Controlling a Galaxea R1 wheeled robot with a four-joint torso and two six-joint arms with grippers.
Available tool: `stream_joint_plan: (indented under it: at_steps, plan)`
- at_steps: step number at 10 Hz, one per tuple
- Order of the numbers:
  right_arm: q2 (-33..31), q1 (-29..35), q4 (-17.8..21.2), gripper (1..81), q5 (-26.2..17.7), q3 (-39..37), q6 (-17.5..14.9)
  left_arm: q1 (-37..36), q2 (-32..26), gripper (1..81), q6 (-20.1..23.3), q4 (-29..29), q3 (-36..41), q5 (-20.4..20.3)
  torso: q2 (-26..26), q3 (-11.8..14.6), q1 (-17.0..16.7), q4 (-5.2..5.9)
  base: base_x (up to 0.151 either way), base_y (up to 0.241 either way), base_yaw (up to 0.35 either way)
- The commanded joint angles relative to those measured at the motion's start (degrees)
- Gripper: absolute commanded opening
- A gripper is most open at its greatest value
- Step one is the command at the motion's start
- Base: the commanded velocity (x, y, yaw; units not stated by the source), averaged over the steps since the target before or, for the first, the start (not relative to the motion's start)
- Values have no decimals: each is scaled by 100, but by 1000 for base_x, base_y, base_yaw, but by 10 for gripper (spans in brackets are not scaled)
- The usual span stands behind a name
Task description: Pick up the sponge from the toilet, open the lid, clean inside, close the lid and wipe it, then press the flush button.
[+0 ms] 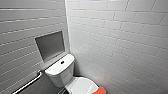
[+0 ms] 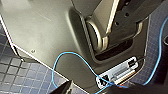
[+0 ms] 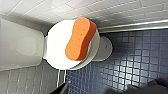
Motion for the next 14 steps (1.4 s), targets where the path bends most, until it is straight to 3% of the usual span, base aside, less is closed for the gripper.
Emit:
stream_joint_plan:
  at_steps: [1, 2, 4, 6, 10, 12, 14]
  plan:
    - [-191, 893, 77, 811, -359, -20, 13, 49, 25, 811, 34, 50, 18, 373, -540, -121, 350, 2, 0, 0, 0]
    - [-165, 999, 86, 811, -414, -47, 13, 57, 25, 811, 34, 50, 18, 373, -761, -544, 485, -2, 0, 0, 0]
    - [-112, 1227, 78, 811, -431, -56, 118, 67, 43, 811, 34, 50, 9, 373, -1085, -708, 688, -2, 0, 0, 0]
    - [-6, 1412, 86, 811, -660, -100, 118, 84, 61, 811, 25, 50, 27, 400, -1480, -1082, 938, -2, 0, 0, 0]
    - [415, 1623, 130, 811, -677, -381, 136, 190, 192, 811, 34, 76, 9, 373, -2337, -1873, 1484, -2, 0, 0, 0]
    - [819, 1781, 489, 811, -869, -854, 136, 190, 201, 811, 34, 76, 9, 373, -2743, -1654, 1748, -2, 0, 0, 0]
    - [1057, 1984, 842, 811, -1003, -1093, 136, 198, 201, 811, 34, 67, 9, 373, -3111, -1733, 1980, -2, 0, 0, 0]
